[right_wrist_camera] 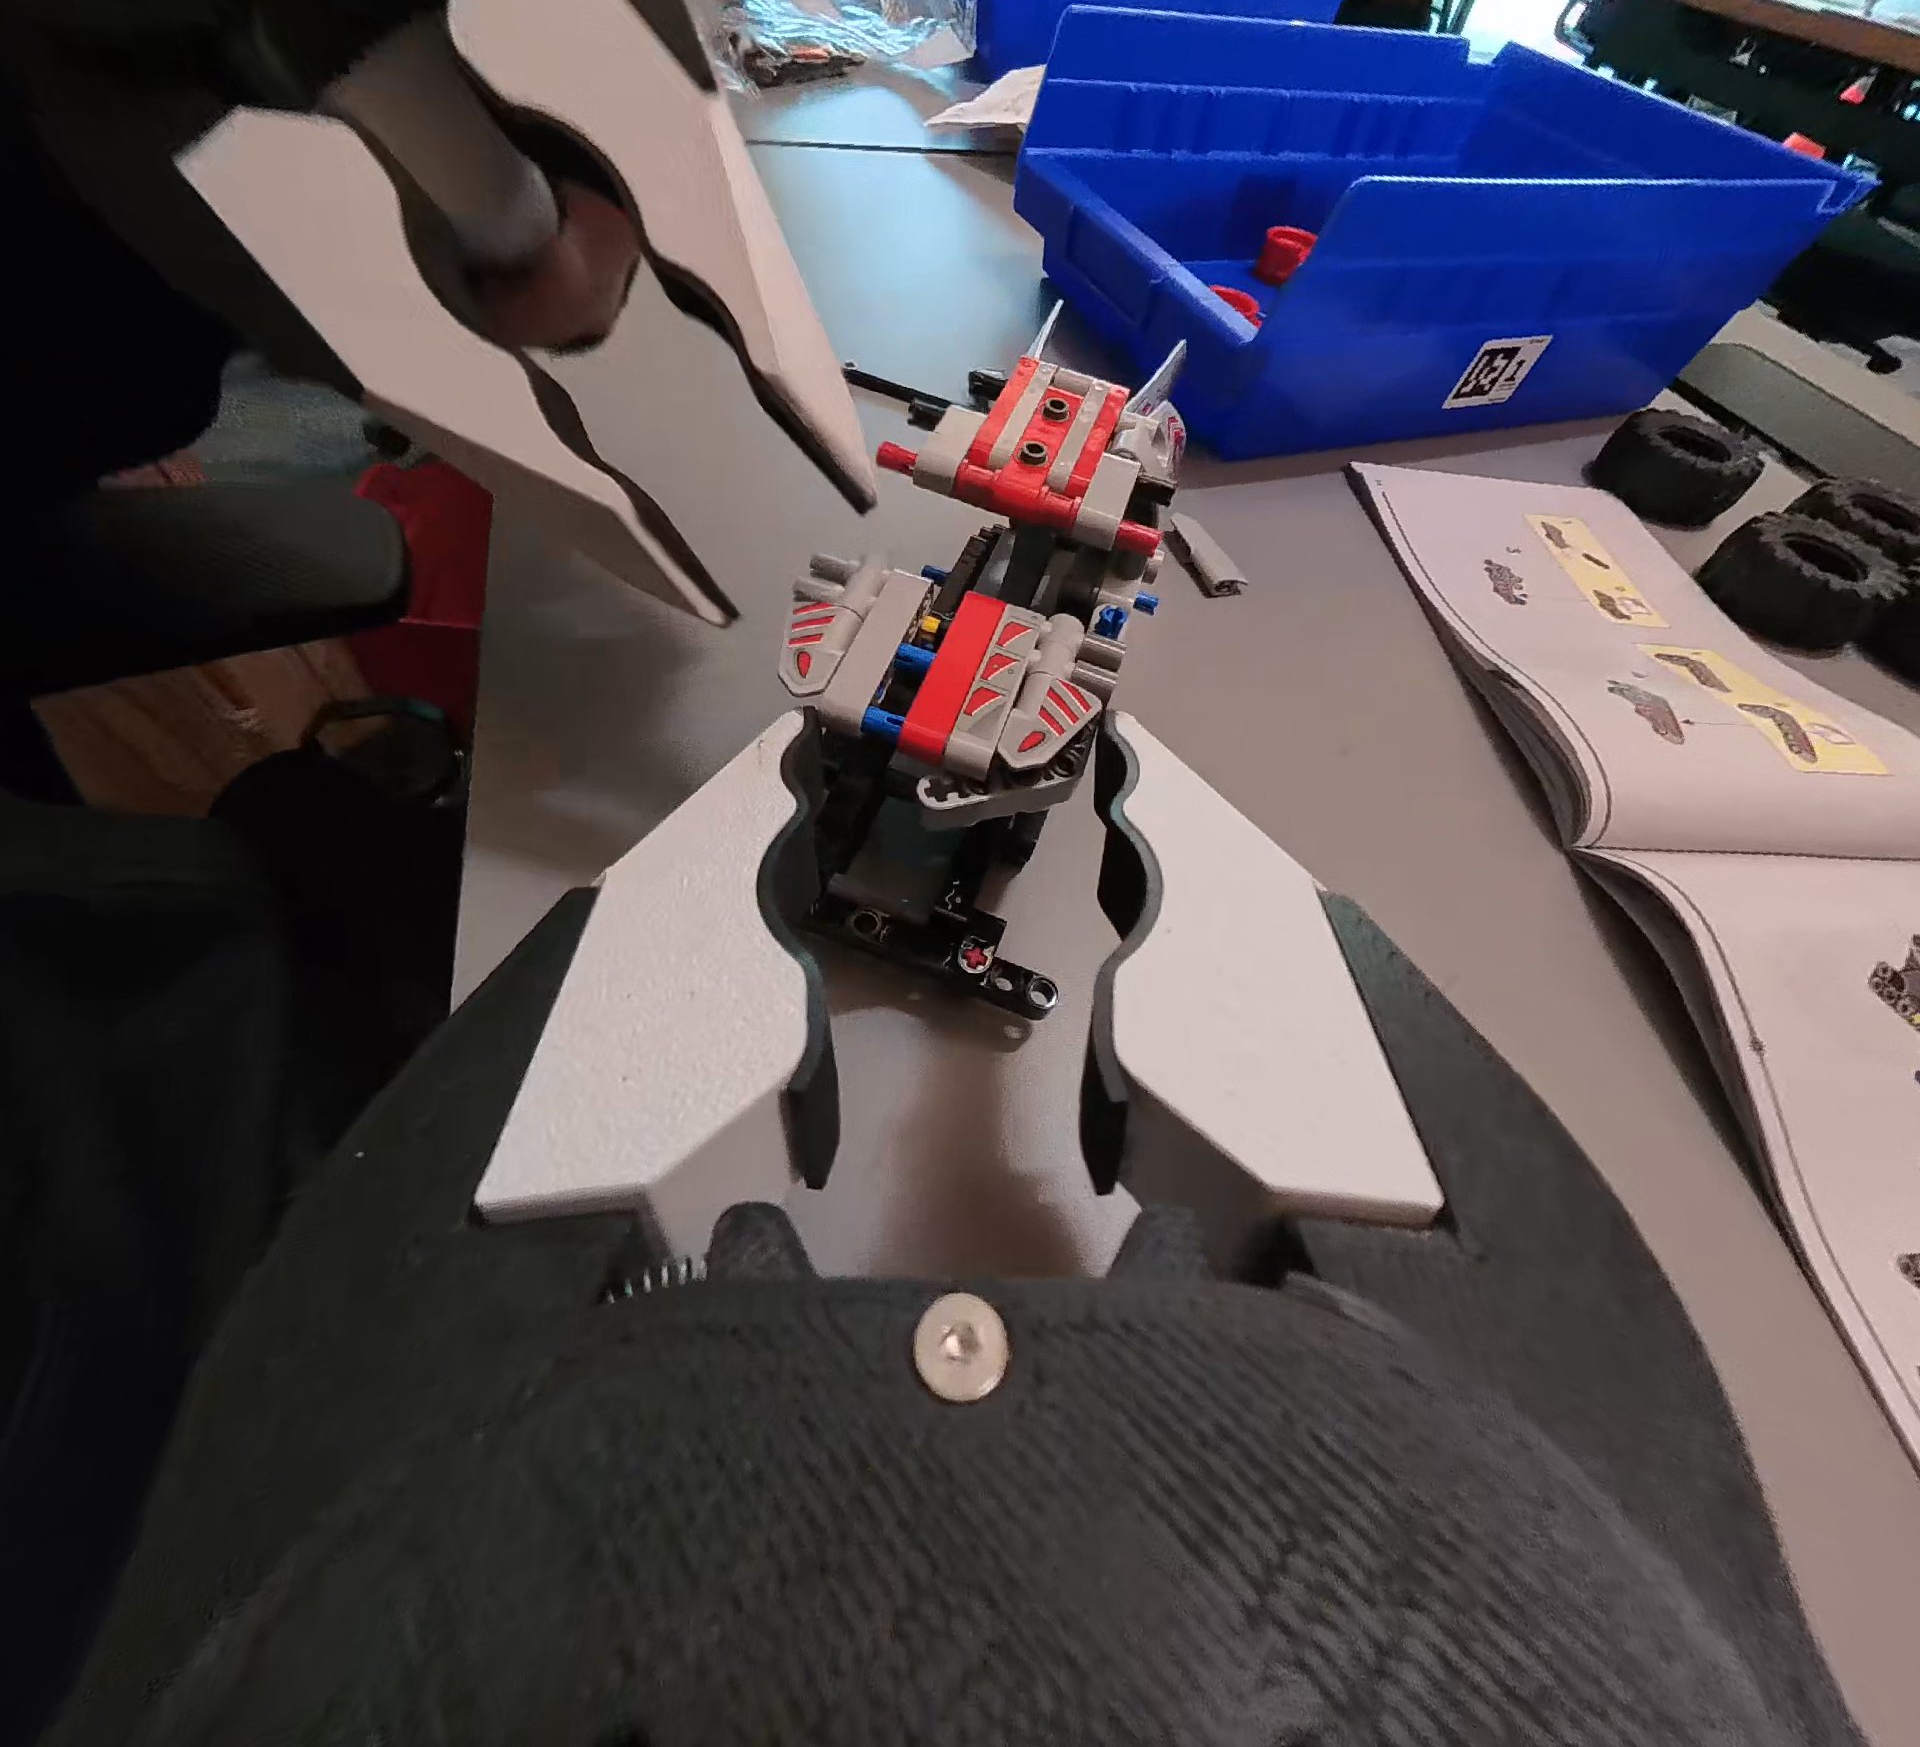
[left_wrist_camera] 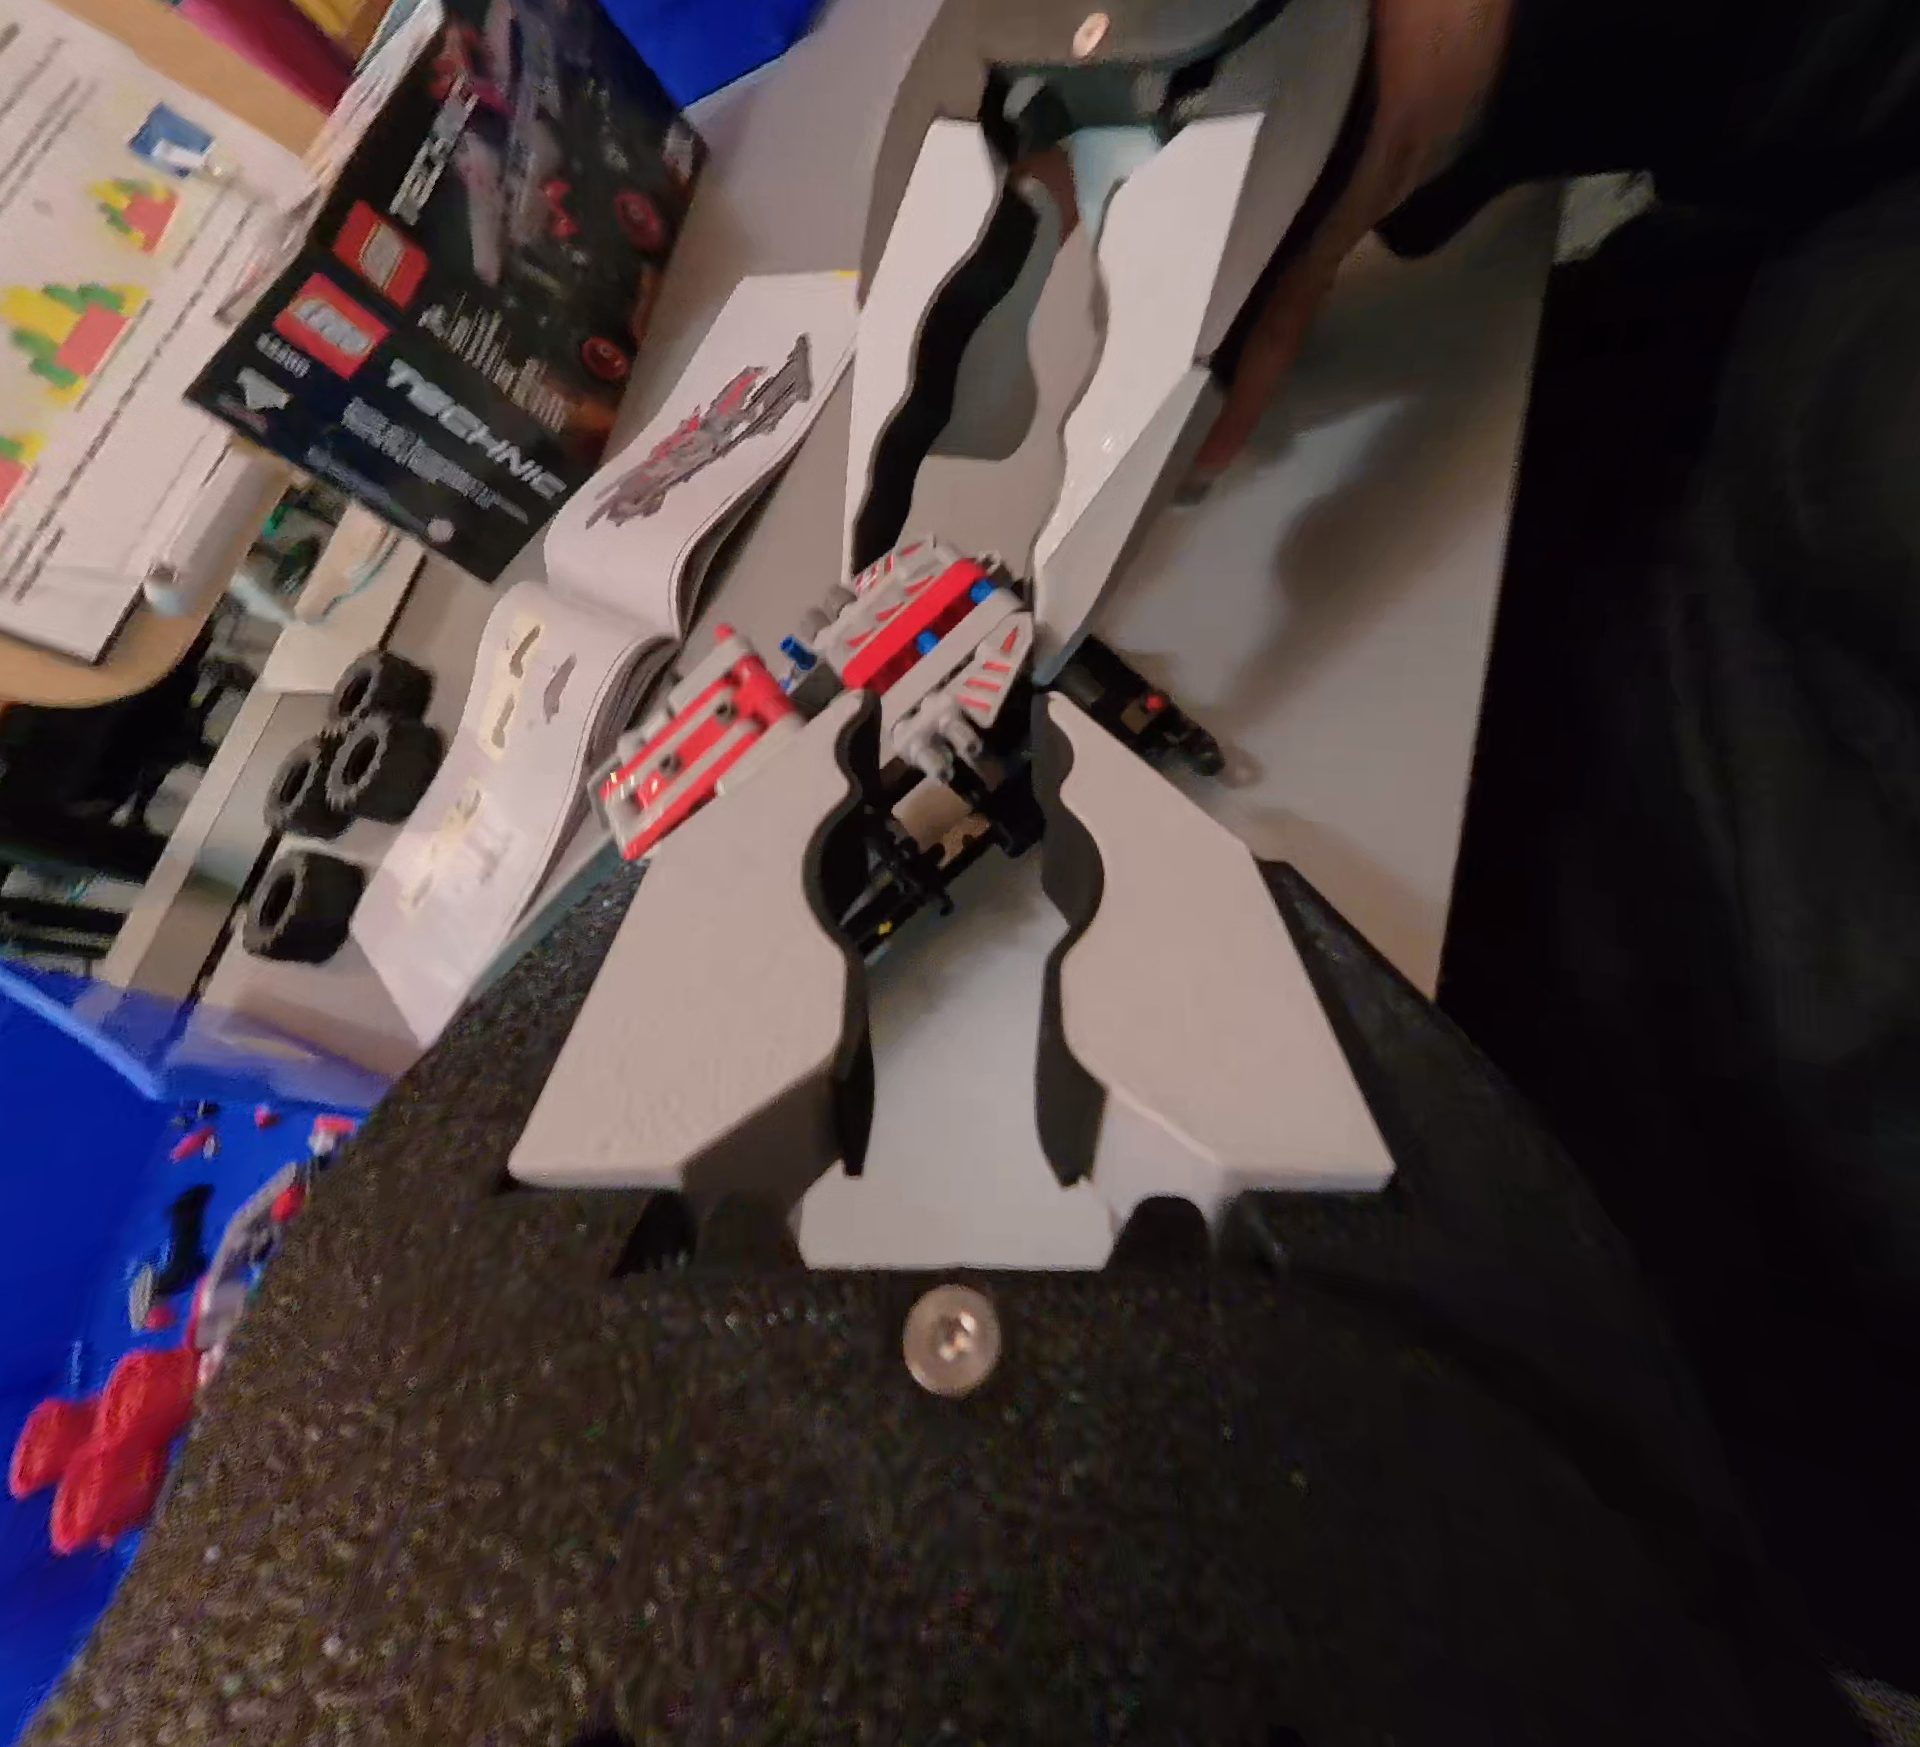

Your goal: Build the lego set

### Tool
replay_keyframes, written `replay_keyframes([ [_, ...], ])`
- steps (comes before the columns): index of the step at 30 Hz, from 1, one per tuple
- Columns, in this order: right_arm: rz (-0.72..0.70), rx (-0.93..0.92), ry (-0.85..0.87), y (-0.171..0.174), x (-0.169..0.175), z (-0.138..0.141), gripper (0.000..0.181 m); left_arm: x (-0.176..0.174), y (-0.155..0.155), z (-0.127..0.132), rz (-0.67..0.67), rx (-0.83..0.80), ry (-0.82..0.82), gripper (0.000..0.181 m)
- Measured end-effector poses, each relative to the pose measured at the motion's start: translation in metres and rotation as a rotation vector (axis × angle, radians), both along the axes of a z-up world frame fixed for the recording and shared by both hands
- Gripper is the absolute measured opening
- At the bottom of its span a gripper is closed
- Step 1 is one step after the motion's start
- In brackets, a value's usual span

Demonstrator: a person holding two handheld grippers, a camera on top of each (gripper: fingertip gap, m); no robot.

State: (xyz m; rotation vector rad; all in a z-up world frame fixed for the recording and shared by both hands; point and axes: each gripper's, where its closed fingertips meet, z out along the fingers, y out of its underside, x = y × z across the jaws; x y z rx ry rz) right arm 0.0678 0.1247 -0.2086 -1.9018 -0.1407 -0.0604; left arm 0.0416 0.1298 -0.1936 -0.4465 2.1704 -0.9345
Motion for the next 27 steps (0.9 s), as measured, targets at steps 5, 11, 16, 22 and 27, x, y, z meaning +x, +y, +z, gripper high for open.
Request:
replay_keyframes([
  [5, -0.002, 0.002, -0.059, -0.001, 0.000, -0.001, 0.049, 0.004, -0.004, 0.019, -0.053, 0.131, -0.042, 0.042],
  [11, -0.020, 0.015, -0.111, -0.001, 0.003, 0.000, 0.048, 0.014, -0.004, -0.005, -0.172, 0.472, 0.022, 0.057],
  [16, 0.005, 0.010, -0.110, -0.002, 0.004, 0.000, 0.047, 0.020, -0.006, -0.002, -0.307, 0.536, 0.152, 0.060],
  [22, 0.021, 0.014, -0.121, -0.002, 0.004, 0.000, 0.047, 0.027, -0.017, -0.011, -0.425, 0.493, 0.426, 0.070],
  [27, 0.021, 0.012, -0.097, -0.001, 0.006, 0.000, 0.047, 0.032, -0.014, -0.024, -0.439, 0.559, 0.530, 0.069],
])
